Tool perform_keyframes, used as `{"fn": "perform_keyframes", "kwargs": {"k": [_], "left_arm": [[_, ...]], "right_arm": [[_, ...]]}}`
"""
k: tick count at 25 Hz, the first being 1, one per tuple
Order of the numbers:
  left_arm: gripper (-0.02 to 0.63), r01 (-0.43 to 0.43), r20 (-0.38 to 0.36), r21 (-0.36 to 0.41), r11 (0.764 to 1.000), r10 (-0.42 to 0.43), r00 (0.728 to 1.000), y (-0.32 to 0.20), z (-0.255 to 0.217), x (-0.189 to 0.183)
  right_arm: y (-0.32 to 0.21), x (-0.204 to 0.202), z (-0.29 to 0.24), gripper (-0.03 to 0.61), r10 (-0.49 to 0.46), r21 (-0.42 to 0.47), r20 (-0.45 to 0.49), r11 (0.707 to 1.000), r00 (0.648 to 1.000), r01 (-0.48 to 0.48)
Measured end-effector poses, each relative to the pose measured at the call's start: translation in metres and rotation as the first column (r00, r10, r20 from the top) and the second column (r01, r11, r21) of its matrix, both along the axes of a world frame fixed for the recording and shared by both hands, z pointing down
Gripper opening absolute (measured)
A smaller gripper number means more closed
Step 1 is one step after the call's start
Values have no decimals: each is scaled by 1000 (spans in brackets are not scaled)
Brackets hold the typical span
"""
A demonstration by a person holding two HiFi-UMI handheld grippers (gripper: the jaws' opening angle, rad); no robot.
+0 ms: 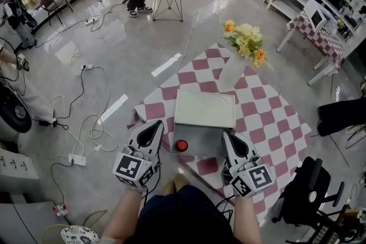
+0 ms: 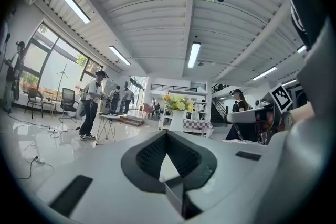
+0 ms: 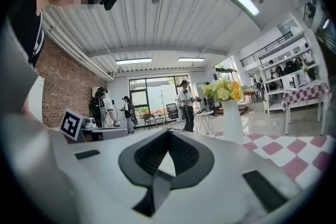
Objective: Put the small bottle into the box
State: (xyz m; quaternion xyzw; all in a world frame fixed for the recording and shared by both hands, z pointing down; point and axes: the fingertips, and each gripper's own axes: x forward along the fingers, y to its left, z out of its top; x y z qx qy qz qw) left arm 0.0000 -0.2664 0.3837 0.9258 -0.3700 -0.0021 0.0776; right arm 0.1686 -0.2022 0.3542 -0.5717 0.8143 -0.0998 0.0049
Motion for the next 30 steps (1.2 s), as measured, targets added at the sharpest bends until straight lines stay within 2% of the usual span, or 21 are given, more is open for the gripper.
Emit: {"fn": "perform_keyframes", "kwargs": {"k": [30], "left_arm": [[2,12,-31,34,999,-11,999,-10,-24,-7]], "right_arm": [[-7,4,-21,3,14,39,-21,999,1000,-13]]}}
